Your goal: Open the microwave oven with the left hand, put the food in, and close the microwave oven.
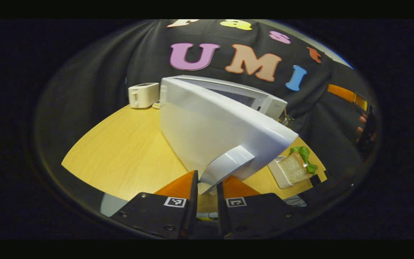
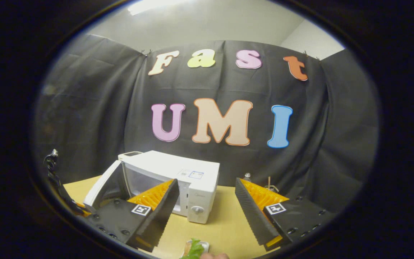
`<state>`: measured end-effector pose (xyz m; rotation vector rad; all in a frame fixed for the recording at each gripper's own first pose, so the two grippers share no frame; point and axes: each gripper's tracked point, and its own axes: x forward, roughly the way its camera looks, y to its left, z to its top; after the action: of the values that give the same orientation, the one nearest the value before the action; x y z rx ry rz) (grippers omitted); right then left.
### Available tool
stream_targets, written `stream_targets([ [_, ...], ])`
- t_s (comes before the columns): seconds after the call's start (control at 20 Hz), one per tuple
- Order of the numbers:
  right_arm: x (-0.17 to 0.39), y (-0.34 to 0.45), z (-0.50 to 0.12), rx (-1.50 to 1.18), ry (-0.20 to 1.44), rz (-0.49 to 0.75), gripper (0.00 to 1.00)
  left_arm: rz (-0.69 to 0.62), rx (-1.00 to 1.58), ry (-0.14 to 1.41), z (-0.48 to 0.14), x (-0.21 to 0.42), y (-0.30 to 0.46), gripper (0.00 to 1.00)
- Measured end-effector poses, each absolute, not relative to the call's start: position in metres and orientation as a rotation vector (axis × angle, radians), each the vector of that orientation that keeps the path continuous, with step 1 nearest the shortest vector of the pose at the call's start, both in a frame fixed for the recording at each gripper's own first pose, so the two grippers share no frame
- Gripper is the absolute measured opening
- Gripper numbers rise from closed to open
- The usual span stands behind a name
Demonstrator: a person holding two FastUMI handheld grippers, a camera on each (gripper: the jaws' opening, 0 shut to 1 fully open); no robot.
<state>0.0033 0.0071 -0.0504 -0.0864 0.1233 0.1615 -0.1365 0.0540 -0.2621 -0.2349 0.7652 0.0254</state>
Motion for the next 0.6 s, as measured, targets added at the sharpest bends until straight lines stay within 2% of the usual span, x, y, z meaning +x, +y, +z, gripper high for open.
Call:
stream_targets([
  [0.15,0.003,0.015,-0.053,-0.085,0.136,0.177,0.99,0.104,-0.251,0.773,-0.259,-0.151,0.092,0.26],
  [0.2,0.002,0.015,-0.056,-0.091,0.14,0.181,0.96,0.134,-0.265,0.772,-0.258,-0.157,0.106,0.25],
  [0.4,-0.001,0.024,-0.067,-0.078,0.172,0.198,0.96,0.215,-0.273,0.761,-0.256,-0.17,0.148,0.25],
  [0.45,-0.002,0.027,-0.068,-0.079,0.178,0.204,0.96,0.226,-0.27,0.771,-0.258,-0.174,0.155,0.29],
  [0.6,-0.006,0.028,-0.07,-0.085,0.18,0.213,0.99,0.225,-0.261,0.782,-0.261,-0.182,0.161,0.76],
])
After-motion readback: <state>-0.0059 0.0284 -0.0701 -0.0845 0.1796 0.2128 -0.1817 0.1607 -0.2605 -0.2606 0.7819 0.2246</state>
